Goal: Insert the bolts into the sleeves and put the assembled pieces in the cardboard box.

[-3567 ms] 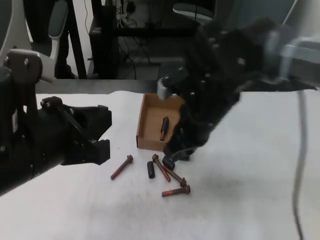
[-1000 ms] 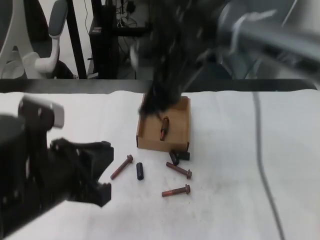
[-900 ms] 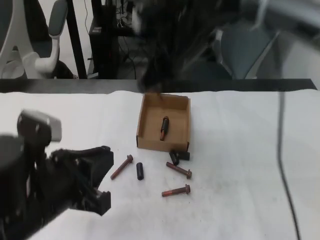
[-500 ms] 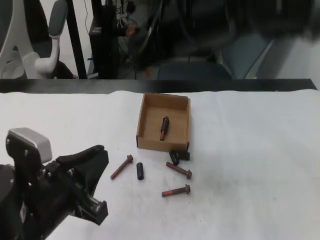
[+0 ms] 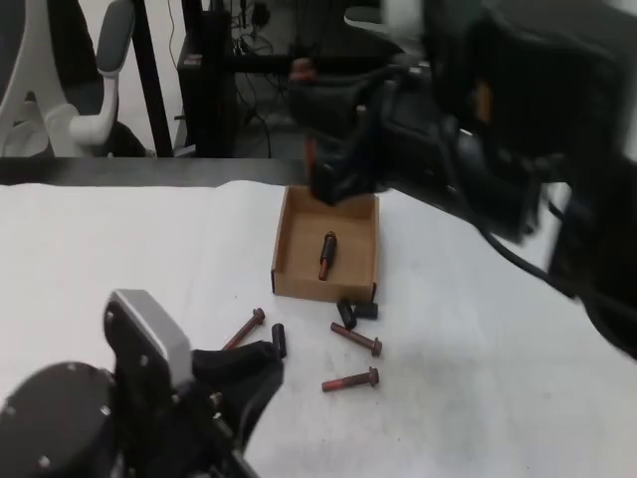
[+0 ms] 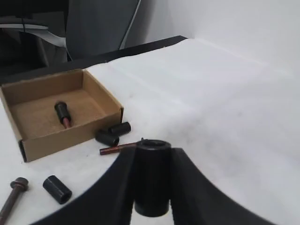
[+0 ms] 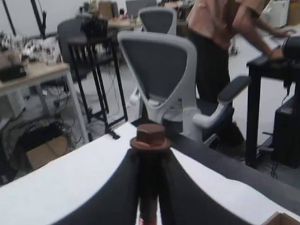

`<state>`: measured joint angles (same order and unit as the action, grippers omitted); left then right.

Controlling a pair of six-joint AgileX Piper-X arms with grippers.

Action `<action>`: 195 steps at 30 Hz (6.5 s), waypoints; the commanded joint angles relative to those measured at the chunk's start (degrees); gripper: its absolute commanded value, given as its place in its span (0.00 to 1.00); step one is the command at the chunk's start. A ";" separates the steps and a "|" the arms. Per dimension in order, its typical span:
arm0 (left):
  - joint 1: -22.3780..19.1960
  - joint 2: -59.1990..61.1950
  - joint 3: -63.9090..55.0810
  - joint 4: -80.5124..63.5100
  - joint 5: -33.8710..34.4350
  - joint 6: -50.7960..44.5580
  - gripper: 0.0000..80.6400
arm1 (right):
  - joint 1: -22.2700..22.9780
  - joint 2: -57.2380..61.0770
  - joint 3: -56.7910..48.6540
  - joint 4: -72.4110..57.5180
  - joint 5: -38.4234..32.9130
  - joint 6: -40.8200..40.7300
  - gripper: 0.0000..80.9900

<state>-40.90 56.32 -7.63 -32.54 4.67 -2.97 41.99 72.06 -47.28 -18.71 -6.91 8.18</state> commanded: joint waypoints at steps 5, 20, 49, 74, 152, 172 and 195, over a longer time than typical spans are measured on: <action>-5.08 12.70 -3.45 -11.56 -8.49 -0.89 0.02 | 0.94 -4.83 10.46 -13.27 3.03 8.36 0.00; -5.07 18.89 -8.90 -22.42 -8.41 -4.72 0.02 | 3.88 -1.77 11.13 -12.22 6.91 4.22 0.00; -5.07 18.89 -11.63 -23.24 -8.41 -4.08 0.02 | 5.08 0.00 11.13 -10.09 7.75 3.72 0.00; -4.91 18.89 -11.63 -25.55 -13.82 -2.76 0.02 | 5.07 -0.40 11.13 -8.95 7.87 0.64 0.00; 4.71 19.34 -16.87 -12.55 -1.76 2.67 0.02 | -0.56 -16.78 11.13 -11.63 10.90 -3.28 0.60; 14.06 47.08 -56.03 25.69 9.01 4.23 0.02 | -1.00 -28.27 11.13 8.97 10.48 3.86 0.60; 15.09 62.78 -67.65 32.54 6.95 4.32 0.29 | -1.00 -28.27 11.13 12.07 2.68 9.83 0.60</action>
<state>-25.84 119.31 -74.40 0.00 11.85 1.59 41.17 44.34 -35.99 -6.67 -3.86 17.64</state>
